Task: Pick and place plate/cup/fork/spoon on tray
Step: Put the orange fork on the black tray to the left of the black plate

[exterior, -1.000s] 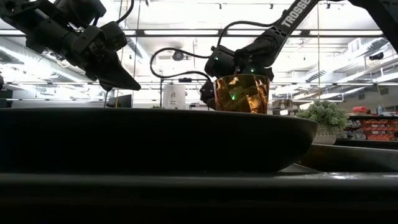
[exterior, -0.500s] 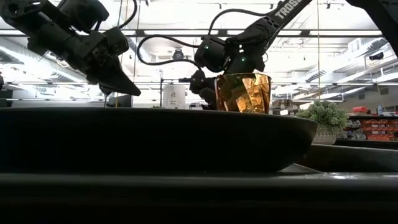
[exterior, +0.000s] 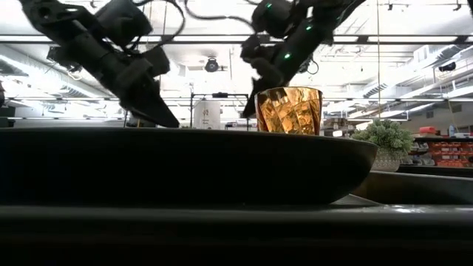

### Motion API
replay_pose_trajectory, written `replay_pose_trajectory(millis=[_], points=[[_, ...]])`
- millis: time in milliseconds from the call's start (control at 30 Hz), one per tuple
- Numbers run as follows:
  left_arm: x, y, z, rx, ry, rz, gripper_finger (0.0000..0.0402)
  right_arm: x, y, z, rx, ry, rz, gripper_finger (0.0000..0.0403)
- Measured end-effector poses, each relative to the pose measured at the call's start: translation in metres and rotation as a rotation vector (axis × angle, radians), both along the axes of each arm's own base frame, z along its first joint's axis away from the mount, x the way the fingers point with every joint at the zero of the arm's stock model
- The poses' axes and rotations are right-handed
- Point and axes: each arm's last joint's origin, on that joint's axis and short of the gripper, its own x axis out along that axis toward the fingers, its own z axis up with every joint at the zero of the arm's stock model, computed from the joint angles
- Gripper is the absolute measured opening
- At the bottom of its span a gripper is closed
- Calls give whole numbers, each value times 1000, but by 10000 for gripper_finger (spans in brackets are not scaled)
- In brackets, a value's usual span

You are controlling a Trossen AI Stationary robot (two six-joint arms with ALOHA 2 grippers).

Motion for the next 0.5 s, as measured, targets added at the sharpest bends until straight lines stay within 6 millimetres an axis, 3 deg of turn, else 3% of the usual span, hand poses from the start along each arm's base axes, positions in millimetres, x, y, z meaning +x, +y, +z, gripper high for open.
replay_pose_trajectory(millis=[500], points=[[49, 41, -5, 11, 201, -153, 142, -81, 44, 3, 64, -145, 24, 14]])
